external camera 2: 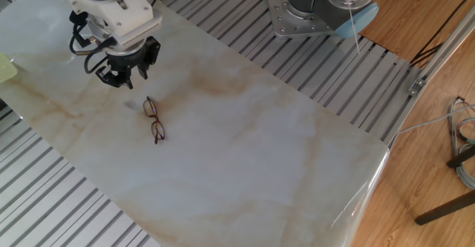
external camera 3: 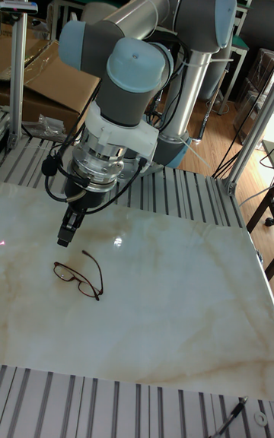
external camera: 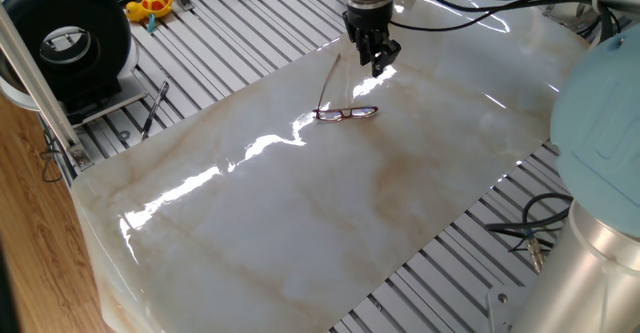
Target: Unfold the leg of the glasses (with one hand)
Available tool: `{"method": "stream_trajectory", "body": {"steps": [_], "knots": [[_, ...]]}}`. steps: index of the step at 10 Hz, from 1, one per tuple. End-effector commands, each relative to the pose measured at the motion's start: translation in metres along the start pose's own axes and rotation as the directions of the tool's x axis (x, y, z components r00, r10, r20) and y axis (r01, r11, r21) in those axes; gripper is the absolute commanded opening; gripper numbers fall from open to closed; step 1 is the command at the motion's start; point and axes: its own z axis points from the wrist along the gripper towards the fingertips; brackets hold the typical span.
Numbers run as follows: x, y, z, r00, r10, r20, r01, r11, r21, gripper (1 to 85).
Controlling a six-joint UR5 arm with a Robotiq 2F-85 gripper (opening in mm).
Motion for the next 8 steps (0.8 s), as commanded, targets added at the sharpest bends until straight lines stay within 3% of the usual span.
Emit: {"method": "stream_trajectory", "body": {"steps": [1,5,8], "knots": [[0.002,-0.003,0.005,1.000,0.005,0.028,-0.005,1.000,0.007,38.3],[-0.009,-0.012,0.021,0.997,0.018,0.070,-0.019,1.000,0.012,38.3],[-0.023,-0.007,0.025,0.982,0.126,0.142,-0.123,0.992,-0.034,38.3]]}}
